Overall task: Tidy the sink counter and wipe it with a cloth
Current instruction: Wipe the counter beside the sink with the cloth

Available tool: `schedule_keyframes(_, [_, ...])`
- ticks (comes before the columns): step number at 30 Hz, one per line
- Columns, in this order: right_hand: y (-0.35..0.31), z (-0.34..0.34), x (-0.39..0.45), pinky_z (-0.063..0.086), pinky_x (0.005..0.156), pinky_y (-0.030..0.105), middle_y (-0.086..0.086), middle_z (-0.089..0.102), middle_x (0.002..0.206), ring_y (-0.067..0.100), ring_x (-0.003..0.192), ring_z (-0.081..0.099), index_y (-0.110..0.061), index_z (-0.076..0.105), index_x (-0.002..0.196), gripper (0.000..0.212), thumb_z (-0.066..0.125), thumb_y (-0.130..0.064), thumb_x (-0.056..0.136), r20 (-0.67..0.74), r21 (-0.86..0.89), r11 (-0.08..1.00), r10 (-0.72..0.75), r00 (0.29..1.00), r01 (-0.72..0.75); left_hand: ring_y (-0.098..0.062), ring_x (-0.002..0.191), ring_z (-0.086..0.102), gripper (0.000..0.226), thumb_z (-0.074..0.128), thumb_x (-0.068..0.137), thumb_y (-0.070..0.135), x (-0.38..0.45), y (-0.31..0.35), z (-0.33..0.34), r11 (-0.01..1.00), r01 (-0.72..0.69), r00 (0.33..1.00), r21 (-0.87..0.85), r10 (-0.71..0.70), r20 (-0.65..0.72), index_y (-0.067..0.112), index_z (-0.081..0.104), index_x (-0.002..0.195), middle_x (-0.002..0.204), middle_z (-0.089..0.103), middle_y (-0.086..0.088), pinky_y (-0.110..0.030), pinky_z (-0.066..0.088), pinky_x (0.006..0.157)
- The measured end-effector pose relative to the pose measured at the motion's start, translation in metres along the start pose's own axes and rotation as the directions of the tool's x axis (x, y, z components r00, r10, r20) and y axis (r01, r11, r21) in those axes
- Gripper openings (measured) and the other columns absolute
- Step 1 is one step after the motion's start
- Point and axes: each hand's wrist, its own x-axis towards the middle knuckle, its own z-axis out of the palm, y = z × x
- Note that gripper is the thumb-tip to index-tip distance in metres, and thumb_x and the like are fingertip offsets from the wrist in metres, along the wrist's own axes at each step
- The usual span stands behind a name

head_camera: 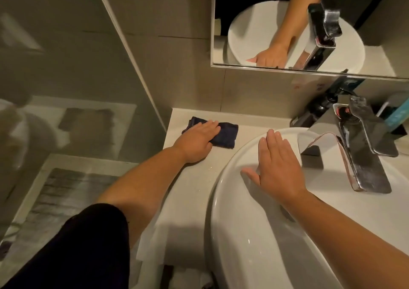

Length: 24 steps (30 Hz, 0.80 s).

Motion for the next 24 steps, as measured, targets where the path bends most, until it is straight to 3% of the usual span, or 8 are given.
schedule_keyframes(9, [-0.001, -0.004, -0.004, 0.014, 0.117, 0.050, 0.028, 0.018, 0.155, 0.040, 0.144, 0.013, 0.005, 0.024, 0.145, 0.095, 0.023, -0.069, 0.086, 0.033, 0.017, 1.000, 0.013, 0.999, -0.013, -0.021, 0.145, 0.024, 0.059, 0.047, 0.088, 0.011, -0.171, 0.050, 0.036, 0.993, 0.090, 0.995, -0.073, -0.093, -0.041, 0.014, 0.037, 0.146, 0.156, 0.031, -0.004, -0.030, 0.005, 0.118])
schedule_keyframes(13, [-0.003, -0.004, -0.006, 0.012, 0.117, 0.052, 0.029, 0.016, 0.155, 0.041, 0.144, 0.013, 0.006, 0.023, 0.145, 0.091, 0.037, -0.064, 0.088, 0.029, 0.054, 0.998, 0.019, 0.999, -0.021, -0.021, 0.144, 0.025, 0.062, 0.047, 0.084, 0.011, -0.241, 0.087, 0.053, 0.984, 0.164, 0.985, -0.076, -0.168, -0.045, 0.013, 0.038, 0.145, 0.155, 0.033, -0.005, -0.040, 0.013, 0.120])
schedule_keyframes(21, [-0.002, -0.002, -0.006, 0.006, 0.118, 0.049, 0.027, 0.011, 0.157, 0.038, 0.146, 0.006, 0.004, 0.016, 0.147, 0.091, 0.033, -0.065, 0.090, 0.044, 0.074, 0.997, 0.015, 0.999, -0.018, -0.019, 0.146, 0.019, 0.061, 0.050, 0.087, 0.009, -0.296, 0.140, 0.072, 0.968, 0.248, 0.965, -0.047, -0.251, -0.073, 0.013, 0.037, 0.146, 0.156, 0.028, -0.003, -0.031, -0.002, 0.117])
schedule_keyframes(24, [-0.001, -0.003, -0.005, 0.006, 0.119, 0.049, 0.026, 0.009, 0.158, 0.038, 0.146, 0.005, 0.003, 0.014, 0.148, 0.090, 0.030, -0.065, 0.090, 0.050, 0.069, 0.998, 0.008, 0.999, -0.011, -0.021, 0.144, 0.023, 0.060, 0.050, 0.084, 0.010, -0.313, 0.152, 0.079, 0.965, 0.256, 0.963, -0.060, -0.260, -0.075, 0.012, 0.042, 0.143, 0.154, 0.034, -0.005, -0.040, 0.000, 0.117])
